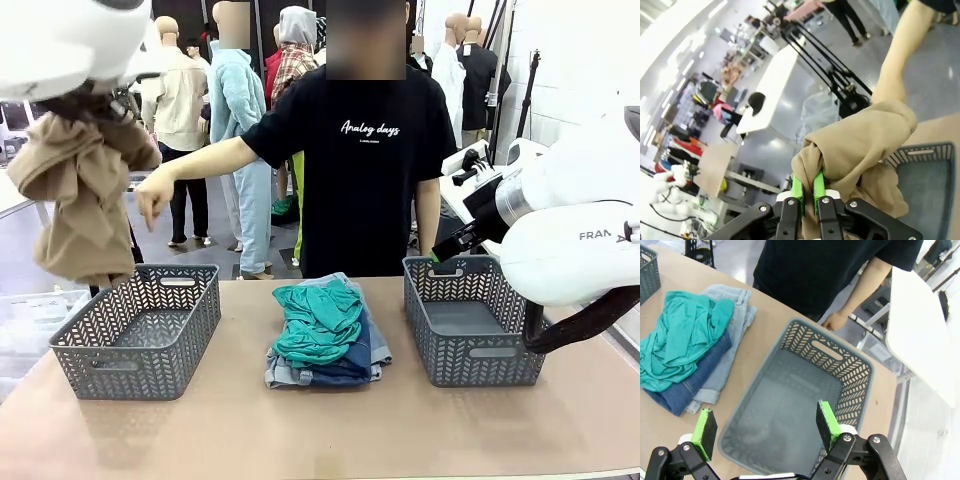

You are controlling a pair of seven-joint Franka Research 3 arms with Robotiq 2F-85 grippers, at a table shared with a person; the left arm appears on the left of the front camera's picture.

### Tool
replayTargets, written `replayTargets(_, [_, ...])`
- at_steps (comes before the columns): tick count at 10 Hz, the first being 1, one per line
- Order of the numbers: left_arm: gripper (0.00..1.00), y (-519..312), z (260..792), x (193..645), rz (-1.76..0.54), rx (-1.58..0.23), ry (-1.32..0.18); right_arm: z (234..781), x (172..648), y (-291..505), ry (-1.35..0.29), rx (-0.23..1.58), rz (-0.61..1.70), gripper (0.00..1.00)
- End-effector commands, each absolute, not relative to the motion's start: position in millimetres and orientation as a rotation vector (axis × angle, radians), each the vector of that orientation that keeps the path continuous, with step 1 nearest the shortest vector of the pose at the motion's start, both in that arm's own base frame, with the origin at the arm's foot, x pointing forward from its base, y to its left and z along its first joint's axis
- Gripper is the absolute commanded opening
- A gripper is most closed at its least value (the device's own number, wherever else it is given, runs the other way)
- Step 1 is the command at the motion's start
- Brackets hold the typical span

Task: Sort the tops and bottoms.
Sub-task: Sort the clothes according to human instructions.

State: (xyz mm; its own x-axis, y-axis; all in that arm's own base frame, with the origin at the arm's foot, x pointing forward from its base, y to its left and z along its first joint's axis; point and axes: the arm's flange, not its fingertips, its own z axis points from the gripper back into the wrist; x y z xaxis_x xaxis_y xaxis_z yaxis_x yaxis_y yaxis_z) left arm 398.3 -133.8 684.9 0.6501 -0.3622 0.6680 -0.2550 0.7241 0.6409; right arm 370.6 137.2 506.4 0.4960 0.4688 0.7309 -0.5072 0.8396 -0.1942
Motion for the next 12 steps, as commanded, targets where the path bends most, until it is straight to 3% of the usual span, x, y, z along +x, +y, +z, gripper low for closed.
replayTargets(1, [0.00, -117, 659, 387, -0.030, 0.698, -0.875, 506, 371, 138, -0.874, 0.044, 0.591, 1.00])
replayTargets(7, [0.00, -125, 653, 393, -0.046, 0.733, -0.849, 506, 371, 138, -0.874, 0.044, 0.591, 1.00])
replayTargets(11, [0.00, -78, 614, 450, 0.054, 0.345, -0.539, 506, 371, 138, -0.874, 0.044, 0.591, 1.00])
replayTargets(12, [0.00, -81, 605, 449, 0.029, 0.270, -0.535, 506, 371, 138, -0.874, 0.044, 0.591, 1.00])
